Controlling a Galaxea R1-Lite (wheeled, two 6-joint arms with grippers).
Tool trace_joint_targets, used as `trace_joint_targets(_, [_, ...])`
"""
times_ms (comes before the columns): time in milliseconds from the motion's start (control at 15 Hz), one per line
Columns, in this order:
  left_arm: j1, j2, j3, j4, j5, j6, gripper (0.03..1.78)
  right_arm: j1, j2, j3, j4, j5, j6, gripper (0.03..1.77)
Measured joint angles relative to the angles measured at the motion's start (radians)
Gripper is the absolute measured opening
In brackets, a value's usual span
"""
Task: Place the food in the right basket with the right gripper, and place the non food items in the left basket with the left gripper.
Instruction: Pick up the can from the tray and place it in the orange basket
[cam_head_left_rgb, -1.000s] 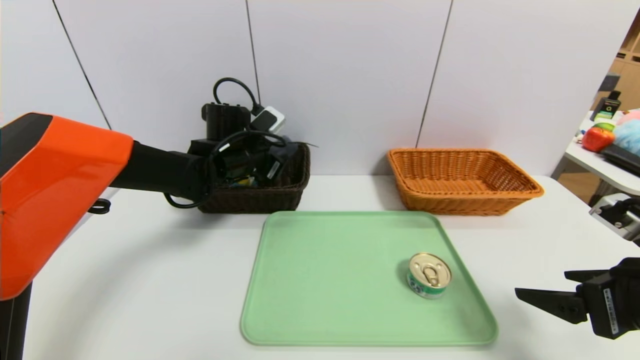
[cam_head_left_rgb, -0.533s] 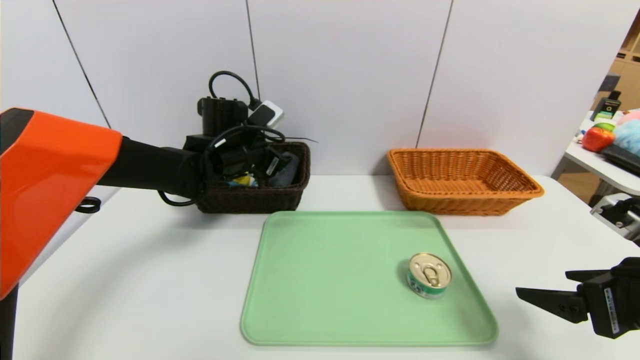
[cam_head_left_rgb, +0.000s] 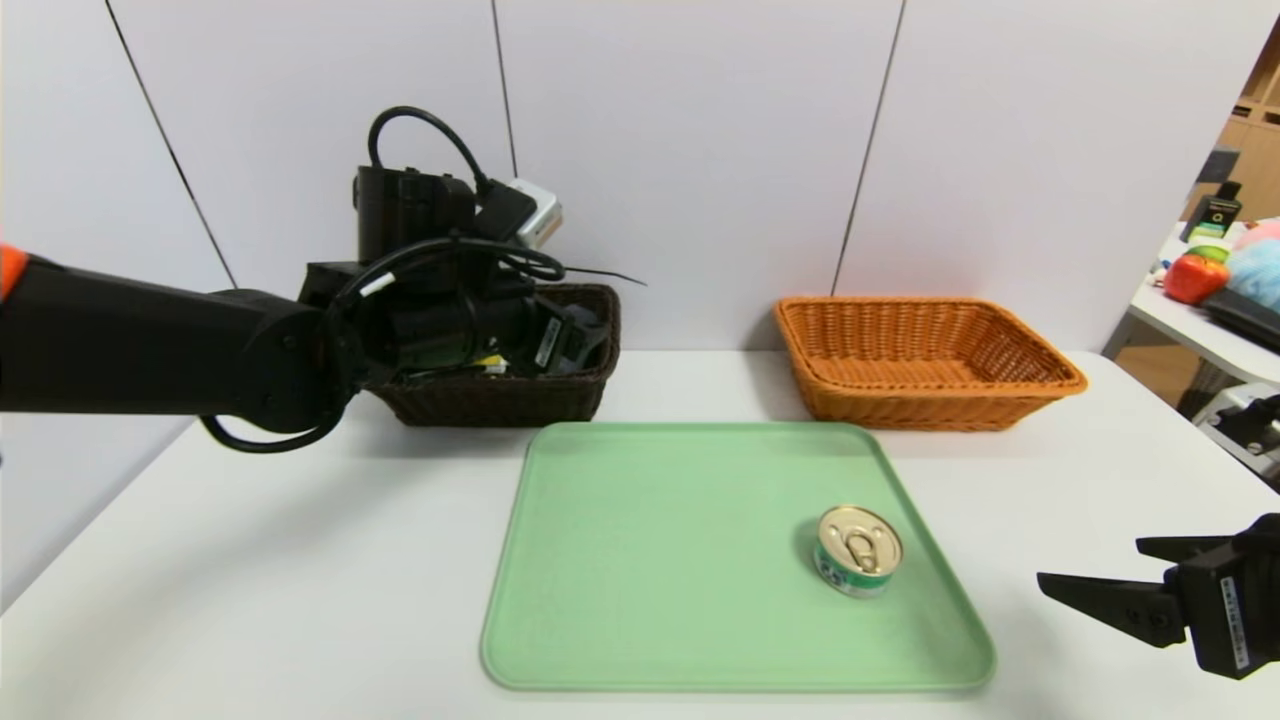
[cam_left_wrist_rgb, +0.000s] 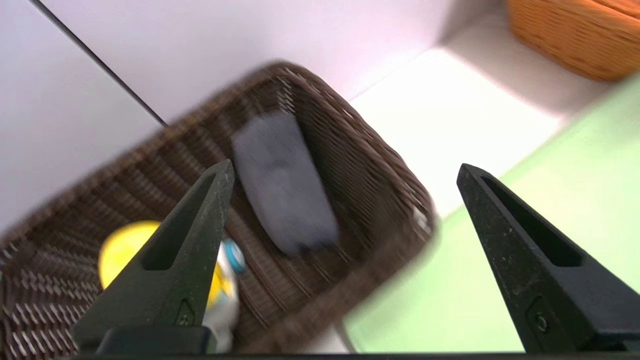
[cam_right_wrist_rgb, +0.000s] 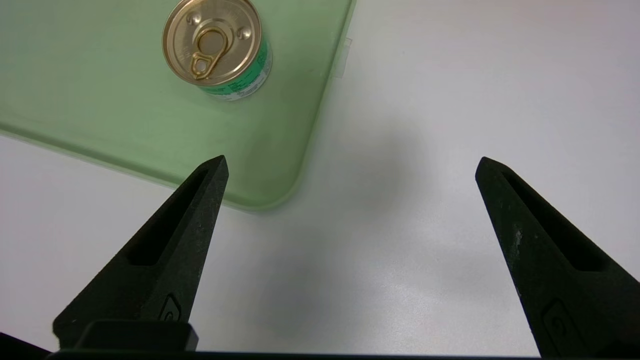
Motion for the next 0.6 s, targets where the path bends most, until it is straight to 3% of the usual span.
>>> trace_joint_targets(333, [-0.103,-0.196,0.308,-0.008,-0.002,-0.05,1.64,0.017,-0.005,0.01,-0.05,0.007,-0.011,1.71])
trace_joint_targets(600, [-0.175,-0.286,0.442,-0.01,-0.003,-0.053,1.67,0.042,0.013,0.083,-0.204,0.008,-0.027,1.71])
